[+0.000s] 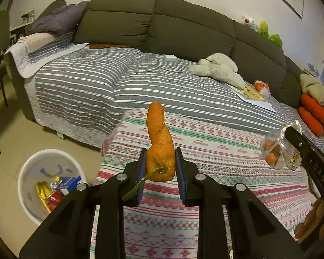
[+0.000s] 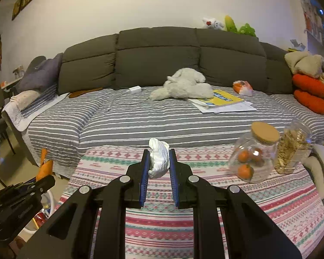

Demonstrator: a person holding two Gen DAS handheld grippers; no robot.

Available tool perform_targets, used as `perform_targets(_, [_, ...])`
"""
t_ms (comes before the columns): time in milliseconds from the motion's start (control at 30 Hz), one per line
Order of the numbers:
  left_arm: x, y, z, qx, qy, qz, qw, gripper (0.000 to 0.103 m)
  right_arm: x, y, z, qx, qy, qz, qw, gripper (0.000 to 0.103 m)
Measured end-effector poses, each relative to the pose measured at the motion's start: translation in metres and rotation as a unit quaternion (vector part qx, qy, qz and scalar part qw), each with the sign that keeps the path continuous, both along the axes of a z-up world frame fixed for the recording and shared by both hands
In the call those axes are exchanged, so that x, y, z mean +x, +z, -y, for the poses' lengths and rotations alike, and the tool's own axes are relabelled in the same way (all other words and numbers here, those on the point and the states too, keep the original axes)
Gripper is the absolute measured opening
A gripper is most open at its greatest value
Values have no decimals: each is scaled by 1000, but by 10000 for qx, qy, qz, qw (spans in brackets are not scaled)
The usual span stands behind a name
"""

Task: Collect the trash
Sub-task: 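Lift the carrot and tissue in both tools above the blanket, then drop the carrot into the bin with the left tool while the right tool carries the tissue over it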

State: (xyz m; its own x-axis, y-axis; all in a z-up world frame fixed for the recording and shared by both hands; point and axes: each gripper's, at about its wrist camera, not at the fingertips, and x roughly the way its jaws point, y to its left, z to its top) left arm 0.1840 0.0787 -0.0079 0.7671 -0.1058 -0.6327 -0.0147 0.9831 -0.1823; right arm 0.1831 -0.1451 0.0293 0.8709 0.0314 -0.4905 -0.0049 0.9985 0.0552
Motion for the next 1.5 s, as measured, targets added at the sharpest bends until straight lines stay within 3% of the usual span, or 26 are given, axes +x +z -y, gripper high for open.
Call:
perform_targets(500, [-8, 3, -67, 107, 659, -52, 9978, 24, -9, -3, -74, -48, 696, -12, 9976, 18])
perform_targets(900, [-18, 2, -140, 11, 1299, -363, 9909, 27, -19, -1, -143, -65, 1307, 43, 9914, 18])
perform_targets(967, [-19, -1, -153, -52, 1380, -456, 9894, 33, -20, -5, -154, -47, 1379, 15, 9904, 18])
perform_targets(1033, [-21, 0, -166, -159, 1473, -487, 9878, 49, -20, -12, -165, 66, 1455, -105, 9893, 18])
perform_targets(1200, [-35, 11, -197, -354, 1752, -385, 9831, 58, -18, -28, -195, 155, 1627, -333, 9860, 18])
perform_targets(1500, [-59, 31, -239, -283, 2340, -139, 9717, 65, -13, -42, -252, 222, 1921, -575, 9794, 21])
